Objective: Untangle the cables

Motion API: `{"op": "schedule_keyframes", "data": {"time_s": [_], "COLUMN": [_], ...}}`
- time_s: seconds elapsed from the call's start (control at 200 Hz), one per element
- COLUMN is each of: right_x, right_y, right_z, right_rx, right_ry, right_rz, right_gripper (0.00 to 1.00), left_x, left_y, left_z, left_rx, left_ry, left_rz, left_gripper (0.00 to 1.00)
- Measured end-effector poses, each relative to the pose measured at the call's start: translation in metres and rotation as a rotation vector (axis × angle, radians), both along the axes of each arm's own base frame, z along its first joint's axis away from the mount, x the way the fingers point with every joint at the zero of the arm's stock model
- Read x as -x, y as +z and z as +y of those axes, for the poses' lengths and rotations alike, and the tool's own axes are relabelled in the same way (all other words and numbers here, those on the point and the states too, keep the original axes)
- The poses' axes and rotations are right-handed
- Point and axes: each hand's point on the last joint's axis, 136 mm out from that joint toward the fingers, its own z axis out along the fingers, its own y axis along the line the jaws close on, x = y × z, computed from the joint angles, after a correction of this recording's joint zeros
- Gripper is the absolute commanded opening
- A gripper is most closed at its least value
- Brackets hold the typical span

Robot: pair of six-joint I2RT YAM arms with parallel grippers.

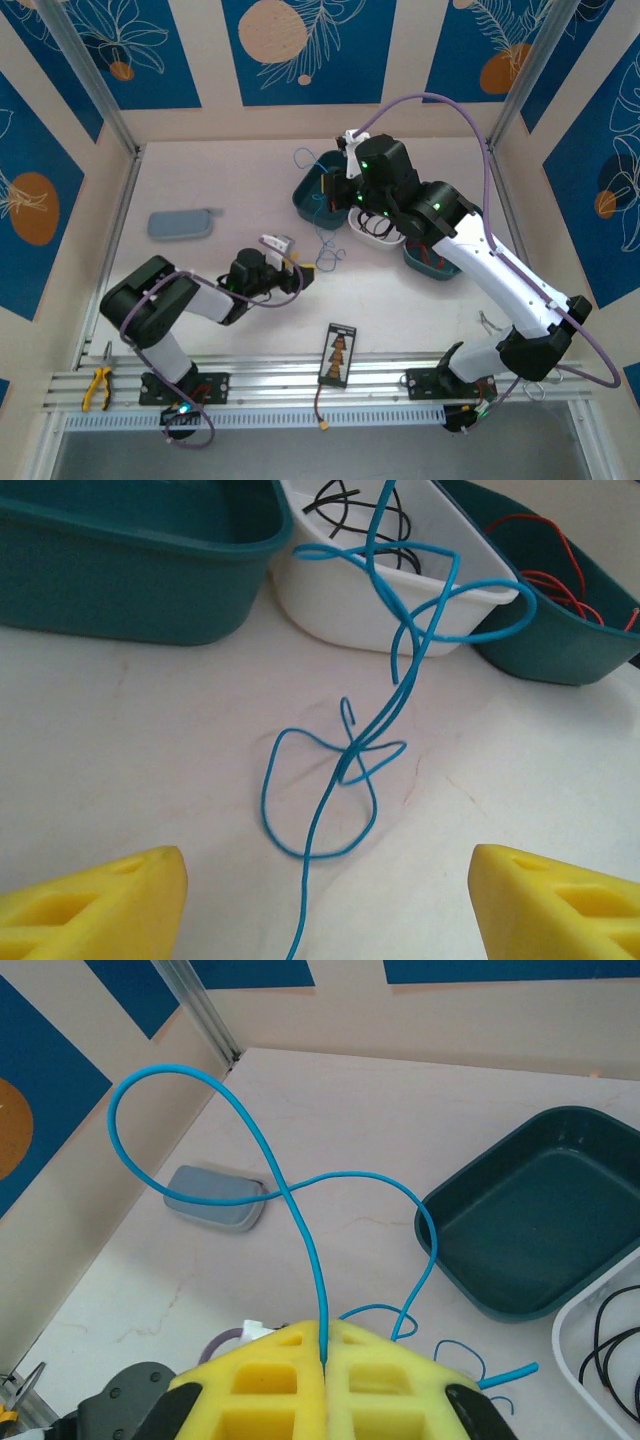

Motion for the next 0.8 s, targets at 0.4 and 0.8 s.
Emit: {"op": "schedule_keyframes", "data": {"time_s": [0.4, 0.8], "right_x": [-0.002, -0.007], "right_y": [0.010, 0.015], "right_z": [-0.005, -0.013], "right_rx": [-0.013, -0.021], "right_ry": [-0.013, -0.035], "right_rz": [-0.008, -0.016], "right_gripper": [0.00, 0.00], "left_x": [-0.026, -0.024], "left_y": [-0.002, -0.035], "left_z": [-0.023, -0.010], "left_rx": [-0.030, -0.118], "left_ry": [0.002, 0.066], "left_rz": [-0.001, 0.108], "left_gripper": [0.58, 0.17]}}
